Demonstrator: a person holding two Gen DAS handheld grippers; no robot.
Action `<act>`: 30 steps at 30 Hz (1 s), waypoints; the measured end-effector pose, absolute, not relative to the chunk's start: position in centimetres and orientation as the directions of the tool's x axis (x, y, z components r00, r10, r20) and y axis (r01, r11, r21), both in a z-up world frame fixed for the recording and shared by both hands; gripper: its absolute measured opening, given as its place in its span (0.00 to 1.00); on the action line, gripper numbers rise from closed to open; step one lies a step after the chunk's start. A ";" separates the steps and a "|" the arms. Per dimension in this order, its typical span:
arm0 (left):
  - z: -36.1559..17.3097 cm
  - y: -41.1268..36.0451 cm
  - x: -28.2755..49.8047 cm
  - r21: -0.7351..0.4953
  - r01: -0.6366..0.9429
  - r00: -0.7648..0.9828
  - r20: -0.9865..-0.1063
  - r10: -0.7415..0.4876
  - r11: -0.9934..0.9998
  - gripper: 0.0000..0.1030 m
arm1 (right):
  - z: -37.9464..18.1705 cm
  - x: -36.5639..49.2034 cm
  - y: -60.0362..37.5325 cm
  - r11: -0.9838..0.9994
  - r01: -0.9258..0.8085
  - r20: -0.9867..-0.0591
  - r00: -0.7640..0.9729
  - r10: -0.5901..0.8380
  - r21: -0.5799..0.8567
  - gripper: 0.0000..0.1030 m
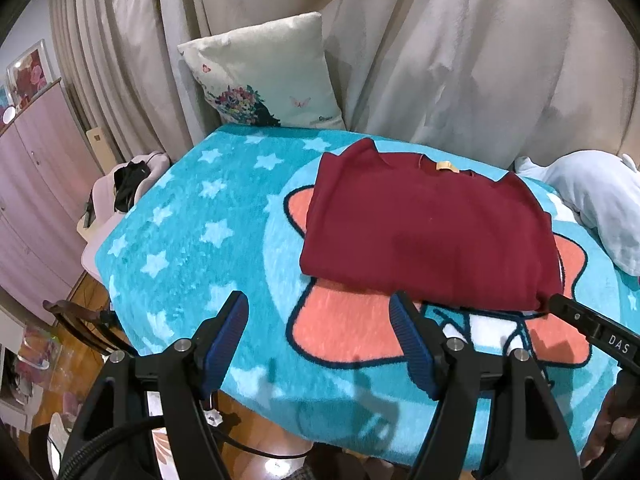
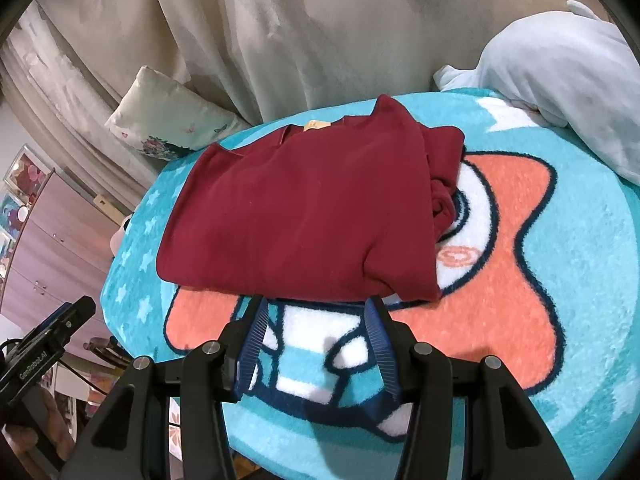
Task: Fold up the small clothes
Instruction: 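Release the folded shirt and withdraw both grippers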
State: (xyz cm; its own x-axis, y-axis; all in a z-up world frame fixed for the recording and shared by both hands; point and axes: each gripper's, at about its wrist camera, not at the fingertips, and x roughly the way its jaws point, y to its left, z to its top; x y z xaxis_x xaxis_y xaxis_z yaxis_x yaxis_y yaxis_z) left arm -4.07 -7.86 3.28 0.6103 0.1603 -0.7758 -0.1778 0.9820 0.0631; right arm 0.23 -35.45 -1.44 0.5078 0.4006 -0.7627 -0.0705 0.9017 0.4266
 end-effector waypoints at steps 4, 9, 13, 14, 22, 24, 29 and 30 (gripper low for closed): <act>2.7 -7.5 -4.1 0.052 -0.187 0.595 -0.789 0.155 0.981 0.70 | -2.0 0.2 -35.5 0.902 -0.062 -0.771 0.496 0.399 0.427 0.53; 2.6 -5.3 -4.8 -0.015 -0.253 0.587 -0.797 0.141 0.967 0.70 | -2.9 0.9 -34.6 0.909 -0.066 -0.806 0.441 0.396 0.411 0.53; 2.4 -2.8 -6.3 -0.040 -0.333 0.577 -0.799 0.170 0.942 0.70 | -2.6 1.9 -31.8 0.904 -0.141 -0.809 0.408 0.424 0.402 0.53; 2.2 -2.0 -6.7 -0.050 -0.356 0.571 -0.802 0.175 0.933 0.70 | -2.3 1.9 -30.6 0.901 -0.176 -0.807 0.400 0.434 0.397 0.53; 2.2 2.8 -10.4 -0.091 -0.499 0.549 -0.803 0.233 0.861 0.70 | -1.6 0.8 -22.4 0.841 -0.408 -0.804 0.326 0.497 0.355 0.53; 2.1 3.5 -11.1 -0.095 -0.518 0.545 -0.803 0.242 0.850 0.70 | -2.2 0.6 -21.7 0.834 -0.414 -0.812 0.297 0.502 0.364 0.53; 1.5 4.9 -12.3 -0.112 -0.554 0.526 -0.815 0.242 0.825 0.70 | -3.1 0.7 -20.7 0.843 -0.396 -0.830 0.272 0.487 0.365 0.53; 1.5 5.2 -12.7 -0.119 -0.559 0.528 -0.815 0.241 0.821 0.70 | -3.0 0.8 -20.3 0.840 -0.395 -0.827 0.272 0.492 0.371 0.53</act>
State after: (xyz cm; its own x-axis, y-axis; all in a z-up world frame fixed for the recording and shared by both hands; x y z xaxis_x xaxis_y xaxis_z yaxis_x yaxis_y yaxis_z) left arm -12.66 5.17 1.52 0.5276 0.2409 -0.8146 -0.5586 0.8208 -0.1191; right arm 0.77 -20.29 -3.04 0.2717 0.4925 -0.8268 -0.3951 0.8405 0.3708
